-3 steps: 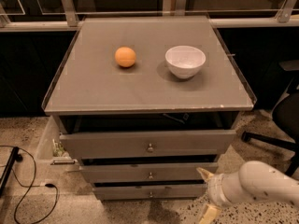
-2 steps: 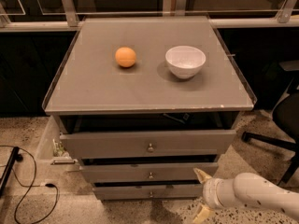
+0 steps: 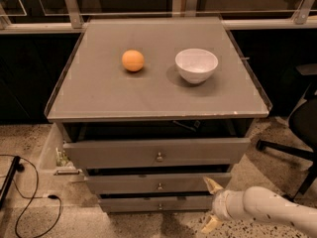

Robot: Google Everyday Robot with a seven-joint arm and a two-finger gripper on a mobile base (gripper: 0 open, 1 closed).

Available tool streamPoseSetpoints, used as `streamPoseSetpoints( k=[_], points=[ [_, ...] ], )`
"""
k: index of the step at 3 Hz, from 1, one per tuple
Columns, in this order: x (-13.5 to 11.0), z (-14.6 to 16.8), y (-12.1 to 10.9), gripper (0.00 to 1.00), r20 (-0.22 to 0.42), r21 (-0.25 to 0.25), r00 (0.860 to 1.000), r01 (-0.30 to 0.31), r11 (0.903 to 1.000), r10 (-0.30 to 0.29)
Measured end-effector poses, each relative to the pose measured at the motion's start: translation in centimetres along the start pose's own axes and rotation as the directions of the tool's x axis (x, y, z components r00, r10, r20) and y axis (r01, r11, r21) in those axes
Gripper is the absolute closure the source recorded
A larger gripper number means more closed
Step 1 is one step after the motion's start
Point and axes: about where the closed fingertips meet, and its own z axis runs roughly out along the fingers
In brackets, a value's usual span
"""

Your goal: Open middle drawer

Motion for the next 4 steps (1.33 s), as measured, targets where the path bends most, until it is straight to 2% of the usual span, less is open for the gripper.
streamPoseSetpoints(
  k=[1, 2, 3, 4],
  points=[
    [0.9, 2.5, -2.5, 0.0, 0.02, 0.082, 0.999, 0.033, 0.9961, -0.035],
    [0.7, 4.1, -4.8, 0.0, 0.031, 0.143, 0.996, 0.078, 0.9866, -0.083],
    [0.0, 4.0, -7.2, 0.0, 0.017, 0.209, 0.988, 0.145, 0.967, -0.152],
    [0.1, 4.3, -8.7, 0.0, 0.02, 0.231, 0.977, 0.204, 0.9513, -0.214]
  ],
)
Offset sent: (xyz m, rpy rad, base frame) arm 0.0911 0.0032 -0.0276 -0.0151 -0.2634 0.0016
